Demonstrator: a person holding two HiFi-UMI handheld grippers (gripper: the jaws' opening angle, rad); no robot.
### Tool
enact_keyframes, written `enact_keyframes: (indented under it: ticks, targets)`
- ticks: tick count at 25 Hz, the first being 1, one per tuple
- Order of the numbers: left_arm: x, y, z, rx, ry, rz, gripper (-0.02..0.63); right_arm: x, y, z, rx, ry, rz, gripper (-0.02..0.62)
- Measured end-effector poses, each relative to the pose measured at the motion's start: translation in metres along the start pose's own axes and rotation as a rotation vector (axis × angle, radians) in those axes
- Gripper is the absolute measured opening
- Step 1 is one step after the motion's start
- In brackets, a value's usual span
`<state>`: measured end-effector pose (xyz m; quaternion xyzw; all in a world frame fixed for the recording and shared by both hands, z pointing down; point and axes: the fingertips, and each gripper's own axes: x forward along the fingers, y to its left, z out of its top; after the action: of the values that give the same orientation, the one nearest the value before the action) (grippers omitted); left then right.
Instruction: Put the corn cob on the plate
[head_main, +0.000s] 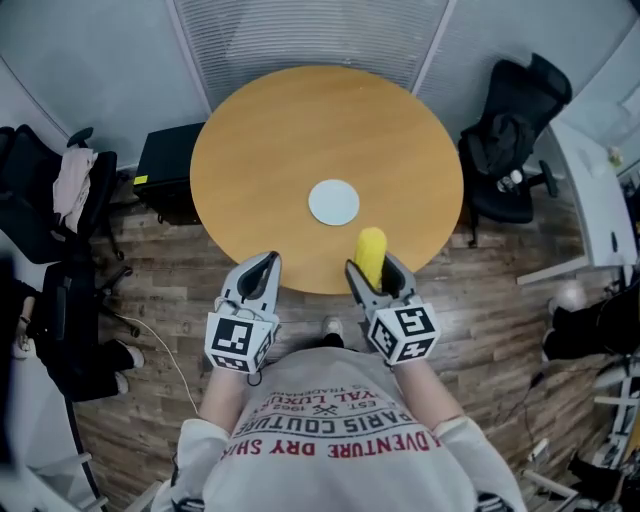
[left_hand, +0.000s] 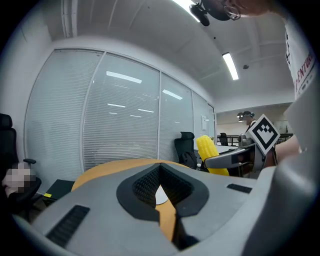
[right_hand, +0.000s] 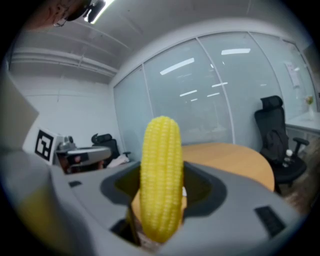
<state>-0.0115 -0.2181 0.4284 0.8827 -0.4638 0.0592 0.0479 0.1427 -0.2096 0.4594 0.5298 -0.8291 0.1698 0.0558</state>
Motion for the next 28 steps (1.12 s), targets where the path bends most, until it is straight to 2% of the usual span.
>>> enact_keyframes:
  ticks: [5,12,20,28]
  targets:
    - [0.059,0.004,0.004,-0.006,0.0,0.059,0.034,0.034,-0.046,0.024,-0.03,0.006,0.057,0.265]
    - [0.104,0.018,-0.007,-0.026,0.029,0.096,0.034,0.079,-0.082,0.026,-0.057,0.06,0.085,0.267]
    - [0.144,0.046,-0.003,0.009,0.036,0.049,0.034,0.14,-0.102,-0.013,-0.016,0.246,0.074,0.265]
    - [0.176,0.087,-0.03,-0.031,0.096,0.037,0.034,0.212,-0.122,-0.08,-0.035,0.464,0.049,0.267]
